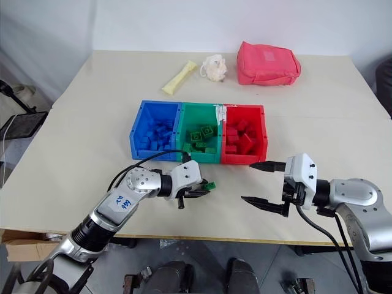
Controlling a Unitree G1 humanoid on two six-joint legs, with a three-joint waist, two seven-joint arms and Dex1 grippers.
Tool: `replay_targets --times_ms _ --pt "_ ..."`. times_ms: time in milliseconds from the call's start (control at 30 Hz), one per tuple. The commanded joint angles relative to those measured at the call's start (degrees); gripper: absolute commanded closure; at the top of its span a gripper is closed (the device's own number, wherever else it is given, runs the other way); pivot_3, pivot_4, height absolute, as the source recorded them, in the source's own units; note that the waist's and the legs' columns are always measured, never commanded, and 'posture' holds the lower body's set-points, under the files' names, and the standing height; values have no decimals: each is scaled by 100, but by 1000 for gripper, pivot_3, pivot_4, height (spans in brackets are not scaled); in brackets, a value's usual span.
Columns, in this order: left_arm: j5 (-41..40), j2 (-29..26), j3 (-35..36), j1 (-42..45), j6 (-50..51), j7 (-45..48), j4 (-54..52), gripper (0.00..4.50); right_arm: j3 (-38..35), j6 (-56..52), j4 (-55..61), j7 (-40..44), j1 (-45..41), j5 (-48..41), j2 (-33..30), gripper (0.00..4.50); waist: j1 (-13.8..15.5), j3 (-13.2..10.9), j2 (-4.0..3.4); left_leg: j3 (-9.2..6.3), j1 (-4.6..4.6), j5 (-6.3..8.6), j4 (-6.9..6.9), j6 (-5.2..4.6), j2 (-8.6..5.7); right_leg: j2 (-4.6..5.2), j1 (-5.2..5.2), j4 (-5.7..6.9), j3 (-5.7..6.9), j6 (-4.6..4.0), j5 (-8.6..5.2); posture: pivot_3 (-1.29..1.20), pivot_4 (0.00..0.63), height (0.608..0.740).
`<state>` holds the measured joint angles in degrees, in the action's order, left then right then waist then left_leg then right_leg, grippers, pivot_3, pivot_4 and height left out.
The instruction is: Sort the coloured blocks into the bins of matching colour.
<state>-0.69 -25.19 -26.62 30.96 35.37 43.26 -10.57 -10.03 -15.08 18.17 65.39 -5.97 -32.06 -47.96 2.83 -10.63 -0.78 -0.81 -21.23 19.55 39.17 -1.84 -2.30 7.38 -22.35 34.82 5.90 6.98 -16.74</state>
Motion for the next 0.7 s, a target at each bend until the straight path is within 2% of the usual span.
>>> replay_targets --times_ms 33,200,300,500,700 --pt "122 16 30 -21 27 -82 15 4055 -224 76 161 -57 -4 -71 -6 0 3 0 0 0 0 -1 0 1 0 0 0 1 0 0 0 0 150 740" --pt "173 266 229 47 -676 -357 124 4055 -343 119 30 -76 82 -81 -1 0 17 -1 1 0 -2 -2 2 -1 -2 2 0 0 0 0 0 0 150 740" --pt "49 341 404 60 -571 -372 42 4055 -431 109 -1 -102 159 -70 5 0 20 -1 2 -2 -5 -2 2 -2 -4 3 -1 0 0 1 0 0 150 740" --pt "-192 544 1262 418 -424 -759 -294 4055 -623 40 5 -344 125 -169 123 0 13 -4 6 0 -5 -2 3 -2 -3 2 -1 1 1 1 1 0 150 740" --pt "-253 1060 1905 984 -826 -1479 485 4055 -524 74 -98 -419 -11 -121 184 0 26 -4 7 2 -2 -2 3 -2 -6 2 -2 7 6 6 3 0 150 740"
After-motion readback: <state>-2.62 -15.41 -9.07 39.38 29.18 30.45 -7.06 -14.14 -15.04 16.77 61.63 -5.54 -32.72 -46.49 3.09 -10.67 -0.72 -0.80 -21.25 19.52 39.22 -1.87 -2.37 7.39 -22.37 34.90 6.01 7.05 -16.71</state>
